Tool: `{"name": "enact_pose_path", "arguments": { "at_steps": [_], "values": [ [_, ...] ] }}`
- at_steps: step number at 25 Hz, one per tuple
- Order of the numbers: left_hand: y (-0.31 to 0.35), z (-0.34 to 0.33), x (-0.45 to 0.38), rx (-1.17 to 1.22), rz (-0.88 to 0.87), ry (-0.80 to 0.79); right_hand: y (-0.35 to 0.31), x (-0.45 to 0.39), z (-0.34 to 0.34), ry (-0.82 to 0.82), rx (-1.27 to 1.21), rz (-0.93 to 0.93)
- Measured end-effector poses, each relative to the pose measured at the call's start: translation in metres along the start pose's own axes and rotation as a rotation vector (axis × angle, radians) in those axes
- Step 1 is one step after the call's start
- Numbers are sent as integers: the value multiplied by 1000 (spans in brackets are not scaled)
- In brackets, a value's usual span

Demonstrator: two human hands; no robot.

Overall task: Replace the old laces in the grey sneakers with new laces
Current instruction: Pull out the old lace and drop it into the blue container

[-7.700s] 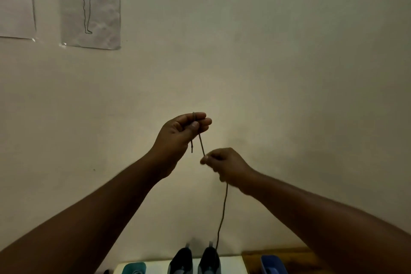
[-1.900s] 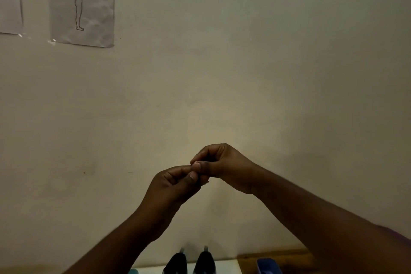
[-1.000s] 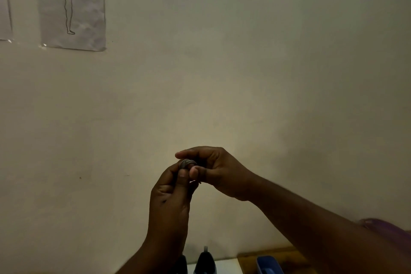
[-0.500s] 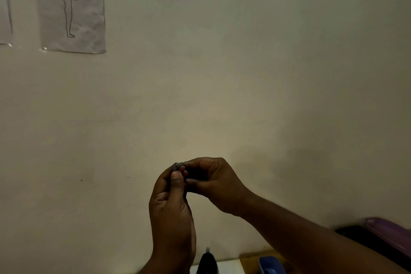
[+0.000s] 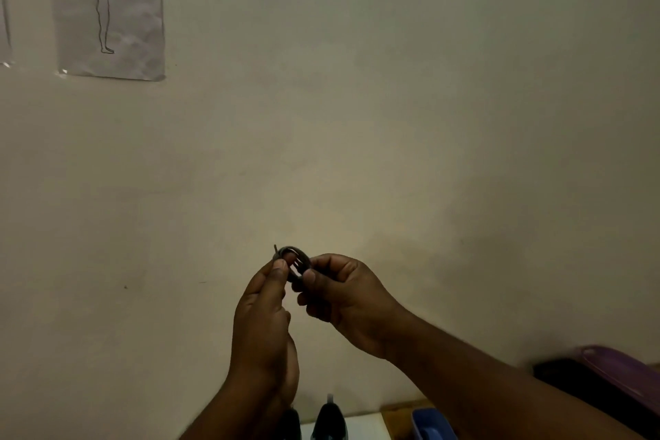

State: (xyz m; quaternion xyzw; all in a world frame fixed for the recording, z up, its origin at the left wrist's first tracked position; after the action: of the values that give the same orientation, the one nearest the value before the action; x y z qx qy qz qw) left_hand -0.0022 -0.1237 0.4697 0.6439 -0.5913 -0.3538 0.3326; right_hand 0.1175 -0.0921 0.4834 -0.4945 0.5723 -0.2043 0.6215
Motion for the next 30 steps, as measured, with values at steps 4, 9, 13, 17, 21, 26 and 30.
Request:
{"name": "enact_pose_path", "arguments": {
  "at_steps": [4,9,13,17,21,26,30],
  "values": [
    [18,2,-16,-152,-53,27,-8,-6,11,180,117,126],
    [22,17,-29,-638,-362,345,-18,-1,9,236,645,433],
    [16,16,-24,-777,-607,443,-6,5,17,298,1048,566],
    [-3,23,-36,-740,-606,403,7,7,31,331,1042,497],
    [-15,22,-40,-764,-551,381,10,9,41,344,876,450],
    [-73,39,-53,-886,-341,367,63,30,70,355,756,300],
    [-163,68,-60,-961,-78,309,157,82,108,418,611,54]
  ]
}}
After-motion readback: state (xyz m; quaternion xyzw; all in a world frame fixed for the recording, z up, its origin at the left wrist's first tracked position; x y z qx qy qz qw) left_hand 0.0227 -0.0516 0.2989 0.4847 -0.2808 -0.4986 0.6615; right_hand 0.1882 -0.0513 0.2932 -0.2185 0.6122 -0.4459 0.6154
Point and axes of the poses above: each hand's wrist, its own x-axis away from the middle knuckle, its own z-axis out of the back of the hand, y = z × x, the point moved 5 cm from there along -x, towards the middle knuckle, and after that the axes turned 11 degrees about z, right-handed, at the moved point
